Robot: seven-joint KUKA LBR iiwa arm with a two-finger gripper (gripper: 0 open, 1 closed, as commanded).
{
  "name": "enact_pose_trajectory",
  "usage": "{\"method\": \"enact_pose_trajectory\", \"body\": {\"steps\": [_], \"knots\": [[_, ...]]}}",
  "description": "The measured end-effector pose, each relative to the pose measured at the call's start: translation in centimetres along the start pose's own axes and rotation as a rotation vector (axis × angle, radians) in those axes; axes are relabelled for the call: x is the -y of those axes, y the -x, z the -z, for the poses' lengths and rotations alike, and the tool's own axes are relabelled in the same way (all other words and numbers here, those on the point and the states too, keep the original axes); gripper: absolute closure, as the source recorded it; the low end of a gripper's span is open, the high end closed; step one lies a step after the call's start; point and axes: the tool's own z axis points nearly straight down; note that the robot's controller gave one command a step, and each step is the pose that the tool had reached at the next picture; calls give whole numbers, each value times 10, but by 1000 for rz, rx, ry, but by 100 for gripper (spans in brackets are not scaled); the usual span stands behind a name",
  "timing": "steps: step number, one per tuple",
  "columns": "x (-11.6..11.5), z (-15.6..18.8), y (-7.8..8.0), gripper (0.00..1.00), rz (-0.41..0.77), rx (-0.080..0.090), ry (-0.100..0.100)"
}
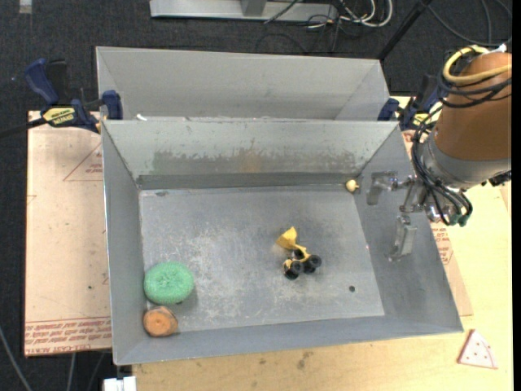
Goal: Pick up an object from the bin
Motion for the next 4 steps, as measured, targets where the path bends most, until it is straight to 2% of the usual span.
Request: {"method": "enact_pose_trajectory", "body": {"steps": [1,2,3,4], "knots": [[-1,5,2,0,3,8,-1],[-19,-46,7,0,-15,15,-2],[-32,-115,13,0,55,12,-2],[-73,-145,26,0,156,5,-2]]}}
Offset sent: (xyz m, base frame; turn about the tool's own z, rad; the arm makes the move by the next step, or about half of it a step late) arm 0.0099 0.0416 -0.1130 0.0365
